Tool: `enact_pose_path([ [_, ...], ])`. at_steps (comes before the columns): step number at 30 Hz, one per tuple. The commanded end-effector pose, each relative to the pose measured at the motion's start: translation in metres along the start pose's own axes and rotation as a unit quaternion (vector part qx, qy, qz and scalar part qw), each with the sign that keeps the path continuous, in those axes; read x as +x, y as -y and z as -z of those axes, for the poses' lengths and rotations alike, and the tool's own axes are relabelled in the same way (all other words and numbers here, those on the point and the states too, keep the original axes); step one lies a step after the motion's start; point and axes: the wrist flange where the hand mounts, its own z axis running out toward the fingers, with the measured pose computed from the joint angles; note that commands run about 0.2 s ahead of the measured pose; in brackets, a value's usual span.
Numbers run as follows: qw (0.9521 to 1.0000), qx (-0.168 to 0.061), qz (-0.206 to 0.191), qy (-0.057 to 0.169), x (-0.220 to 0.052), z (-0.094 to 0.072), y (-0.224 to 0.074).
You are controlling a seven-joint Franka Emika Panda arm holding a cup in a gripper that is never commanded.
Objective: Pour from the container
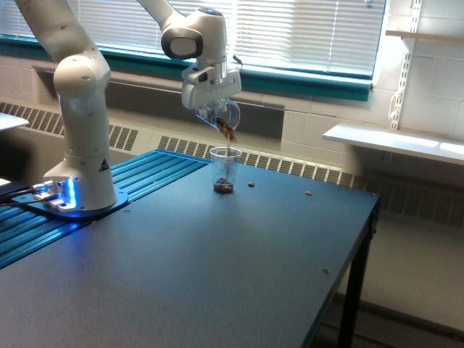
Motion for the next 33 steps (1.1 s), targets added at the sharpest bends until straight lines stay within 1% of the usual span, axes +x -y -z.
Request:
enact_pose_path([
  [1,0.9999,-0.003,0.015,0.006,-0.0073,0.0024,-0.0035],
  [13,0.9997,-0.004,0.021,0.013,-0.0152,0.0041,-0.0044],
  [21,0.9997,-0.002,0.017,0.017,-0.0149,0.0053,-0.0009],
  [29,0.9996,-0.006,0.013,0.024,-0.0144,0.0043,0.0000],
  [33,0.9994,-0.007,0.012,0.030,-0.0164,0.0056,0.0010],
])
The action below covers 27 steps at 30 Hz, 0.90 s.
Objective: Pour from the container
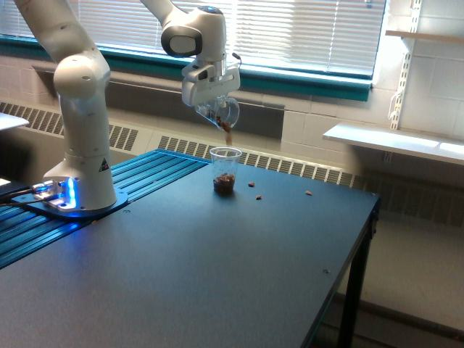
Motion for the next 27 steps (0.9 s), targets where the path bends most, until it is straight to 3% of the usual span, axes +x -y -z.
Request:
enact_pose_path([
  [1,0.9999,-0.004,0.006,0.010,-0.004,0.002,0.002],
  [27,0.9991,-0.024,-0.011,0.032,0.004,0.004,0.004],
])
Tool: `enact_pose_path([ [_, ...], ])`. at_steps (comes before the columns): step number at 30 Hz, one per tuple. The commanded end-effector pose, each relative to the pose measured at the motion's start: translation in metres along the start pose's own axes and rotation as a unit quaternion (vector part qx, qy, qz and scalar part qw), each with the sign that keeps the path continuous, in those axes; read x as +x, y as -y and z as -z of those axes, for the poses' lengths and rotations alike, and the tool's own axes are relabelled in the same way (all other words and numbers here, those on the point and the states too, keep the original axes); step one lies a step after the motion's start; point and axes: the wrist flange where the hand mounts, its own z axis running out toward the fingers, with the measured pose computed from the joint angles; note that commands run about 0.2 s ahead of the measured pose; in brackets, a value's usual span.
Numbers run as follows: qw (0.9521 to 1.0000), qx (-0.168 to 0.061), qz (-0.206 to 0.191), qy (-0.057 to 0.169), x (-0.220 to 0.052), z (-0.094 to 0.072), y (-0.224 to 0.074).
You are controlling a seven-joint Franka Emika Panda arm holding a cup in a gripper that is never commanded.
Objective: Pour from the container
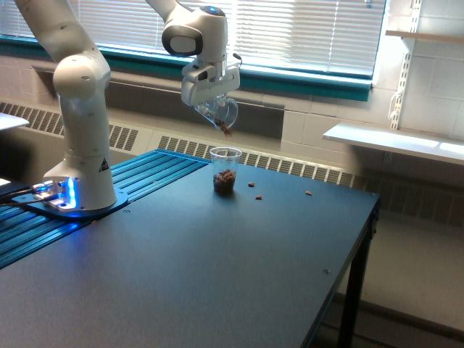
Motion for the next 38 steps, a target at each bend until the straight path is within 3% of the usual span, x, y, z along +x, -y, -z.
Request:
enact_pose_path([
  [1,1.0000,-0.003,-0.002,0.008,0.004,0.004,0.005],
  [32,0.9996,-0.003,0.000,0.027,0.000,0.017,0.012],
  [38,0.9996,-0.010,0.006,0.027,-0.005,0.012,0.005],
])
